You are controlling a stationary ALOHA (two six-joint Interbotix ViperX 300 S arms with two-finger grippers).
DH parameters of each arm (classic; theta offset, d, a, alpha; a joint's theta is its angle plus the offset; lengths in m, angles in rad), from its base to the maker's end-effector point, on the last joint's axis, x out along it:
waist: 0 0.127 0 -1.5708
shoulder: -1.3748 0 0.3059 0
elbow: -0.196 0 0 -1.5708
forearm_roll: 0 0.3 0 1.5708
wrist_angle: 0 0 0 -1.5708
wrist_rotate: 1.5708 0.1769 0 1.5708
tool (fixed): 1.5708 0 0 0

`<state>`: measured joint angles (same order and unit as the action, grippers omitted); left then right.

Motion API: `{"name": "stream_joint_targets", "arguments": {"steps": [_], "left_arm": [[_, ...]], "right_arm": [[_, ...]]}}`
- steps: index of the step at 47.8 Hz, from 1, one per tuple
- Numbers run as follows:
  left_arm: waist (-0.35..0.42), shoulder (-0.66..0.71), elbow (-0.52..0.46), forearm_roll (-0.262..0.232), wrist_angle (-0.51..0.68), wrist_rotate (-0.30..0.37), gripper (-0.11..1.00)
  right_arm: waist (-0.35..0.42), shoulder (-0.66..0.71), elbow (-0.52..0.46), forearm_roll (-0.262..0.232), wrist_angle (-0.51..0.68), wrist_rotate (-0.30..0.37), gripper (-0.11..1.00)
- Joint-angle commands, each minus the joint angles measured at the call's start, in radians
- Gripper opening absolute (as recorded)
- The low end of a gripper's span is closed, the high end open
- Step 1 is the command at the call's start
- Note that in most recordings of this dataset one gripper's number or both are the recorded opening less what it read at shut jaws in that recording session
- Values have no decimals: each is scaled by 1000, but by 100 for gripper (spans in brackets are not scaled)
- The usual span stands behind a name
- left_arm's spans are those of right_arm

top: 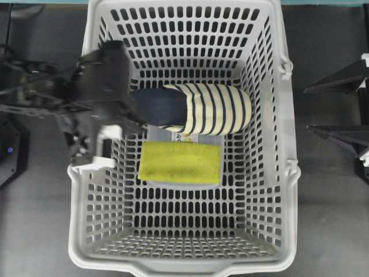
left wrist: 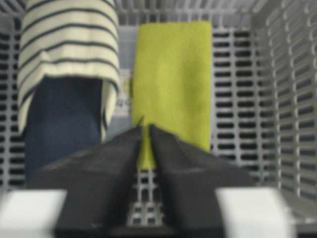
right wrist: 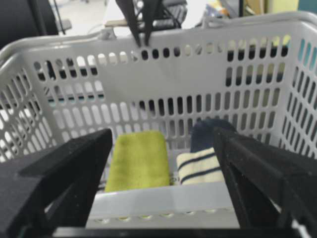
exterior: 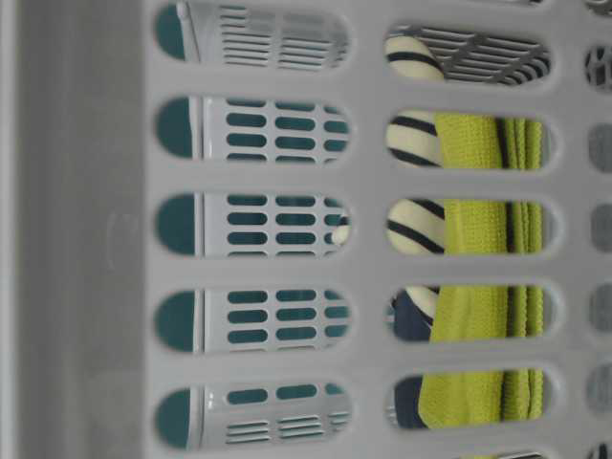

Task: Pick up the yellow cloth from the shopping basket with the left arm.
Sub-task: 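Lower the open left gripper into the basket onto the yellow cloth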

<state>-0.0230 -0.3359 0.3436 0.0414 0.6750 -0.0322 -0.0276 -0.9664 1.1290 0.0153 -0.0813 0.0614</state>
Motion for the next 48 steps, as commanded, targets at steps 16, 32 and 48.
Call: {"name": "stream_joint_targets", "arguments": {"steps": [16, 32, 48], "left_arm": [[-41, 233, -187, 3, 101, 0, 91], [-51, 440, -216, 3, 112, -2, 91], [-51, 518, -158, 3, 110, -3, 90]], "right_arm": [[2, 0, -25, -2, -8, 3, 78], [5, -8, -17, -2, -12, 3, 78], [2, -55, 6, 0, -12, 5, 78]]}}
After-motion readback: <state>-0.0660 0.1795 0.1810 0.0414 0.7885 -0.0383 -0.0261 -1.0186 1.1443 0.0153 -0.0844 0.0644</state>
